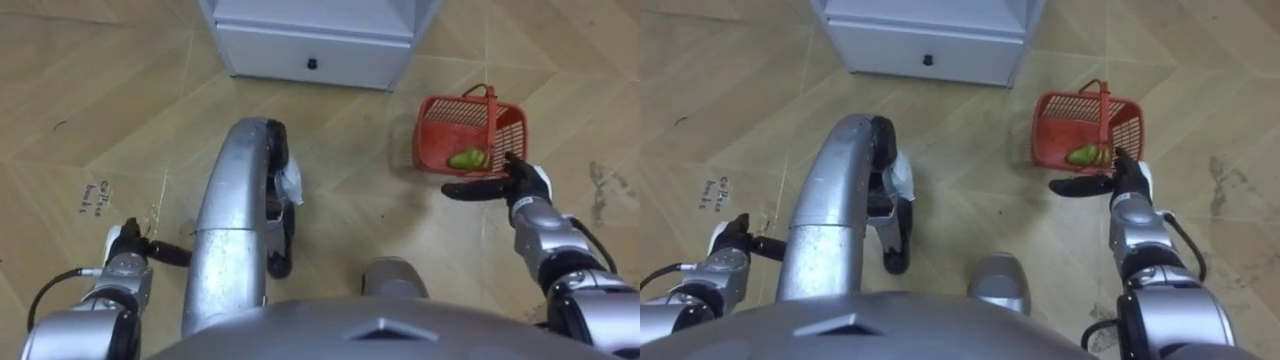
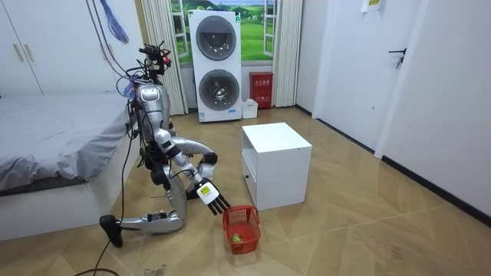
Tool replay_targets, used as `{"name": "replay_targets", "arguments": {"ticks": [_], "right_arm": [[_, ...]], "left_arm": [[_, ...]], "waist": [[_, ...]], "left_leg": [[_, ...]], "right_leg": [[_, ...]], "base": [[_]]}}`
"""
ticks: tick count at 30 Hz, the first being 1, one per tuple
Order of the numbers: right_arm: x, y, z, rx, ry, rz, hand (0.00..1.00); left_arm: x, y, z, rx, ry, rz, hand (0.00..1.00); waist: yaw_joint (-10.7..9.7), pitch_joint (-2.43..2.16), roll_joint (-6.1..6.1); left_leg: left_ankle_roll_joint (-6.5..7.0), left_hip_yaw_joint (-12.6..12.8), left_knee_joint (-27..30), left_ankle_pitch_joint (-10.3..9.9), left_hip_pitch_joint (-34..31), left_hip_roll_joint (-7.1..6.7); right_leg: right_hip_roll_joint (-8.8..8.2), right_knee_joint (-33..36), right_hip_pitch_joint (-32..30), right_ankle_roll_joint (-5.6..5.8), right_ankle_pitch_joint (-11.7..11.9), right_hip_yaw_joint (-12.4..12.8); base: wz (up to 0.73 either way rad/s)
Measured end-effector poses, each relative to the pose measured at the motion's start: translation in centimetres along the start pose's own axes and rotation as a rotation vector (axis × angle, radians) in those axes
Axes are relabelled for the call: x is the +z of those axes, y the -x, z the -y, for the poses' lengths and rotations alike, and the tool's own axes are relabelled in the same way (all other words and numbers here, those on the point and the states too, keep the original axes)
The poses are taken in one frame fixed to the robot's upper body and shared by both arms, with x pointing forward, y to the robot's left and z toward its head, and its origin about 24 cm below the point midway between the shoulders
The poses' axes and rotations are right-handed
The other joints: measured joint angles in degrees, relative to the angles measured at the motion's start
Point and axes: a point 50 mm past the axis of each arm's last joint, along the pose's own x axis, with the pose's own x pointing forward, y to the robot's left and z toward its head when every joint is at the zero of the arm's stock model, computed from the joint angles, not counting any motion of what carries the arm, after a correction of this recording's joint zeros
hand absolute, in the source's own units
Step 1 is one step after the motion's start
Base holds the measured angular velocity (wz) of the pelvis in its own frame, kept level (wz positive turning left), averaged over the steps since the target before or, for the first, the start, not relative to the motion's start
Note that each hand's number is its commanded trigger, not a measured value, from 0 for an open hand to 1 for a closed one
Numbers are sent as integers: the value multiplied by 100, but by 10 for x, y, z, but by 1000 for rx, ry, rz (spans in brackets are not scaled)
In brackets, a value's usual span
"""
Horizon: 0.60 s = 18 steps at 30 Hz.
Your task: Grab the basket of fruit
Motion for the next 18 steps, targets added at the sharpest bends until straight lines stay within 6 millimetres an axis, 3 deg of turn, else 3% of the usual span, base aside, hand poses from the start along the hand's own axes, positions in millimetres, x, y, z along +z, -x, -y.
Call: {"name": "replay_targets", "arguments": {"ticks": [6,8,10,13,18], "right_arm": [[48,5,6,-88,-19,216,0],[68,11,6,-122,-15,317,0],[79,14,8,-158,0,377,0],[84,16,10,-199,22,416,0],[83,16,11,-218,22,412,0]], "left_arm": [[-15,3,2,22,-37,-17,0],[-24,5,2,29,-29,-33,0],[-30,6,2,28,-42,-43,0],[-33,7,4,25,-65,-47,0],[-35,8,5,24,-92,-48,0]], "waist": [[-121,-30,-80],[-141,-69,-157],[-148,-69,-200],[-141,-70,-225],[-140,-48,-266]], "left_leg": [[-28,8,-27,-3,57,-34],[-49,6,-60,1,105,-114],[-60,0,-87,-1,164,-205],[-67,1,-106,3,191,-301],[-70,11,-119,7,238,-329]], "right_leg": [[-41,11,20,1,2,60],[-112,-17,49,3,2,114],[-178,-62,143,3,3,103],[-213,-101,212,4,4,97],[-246,-111,272,7,6,92]], "base": [[-3],[-4],[3],[6],[0]]}}
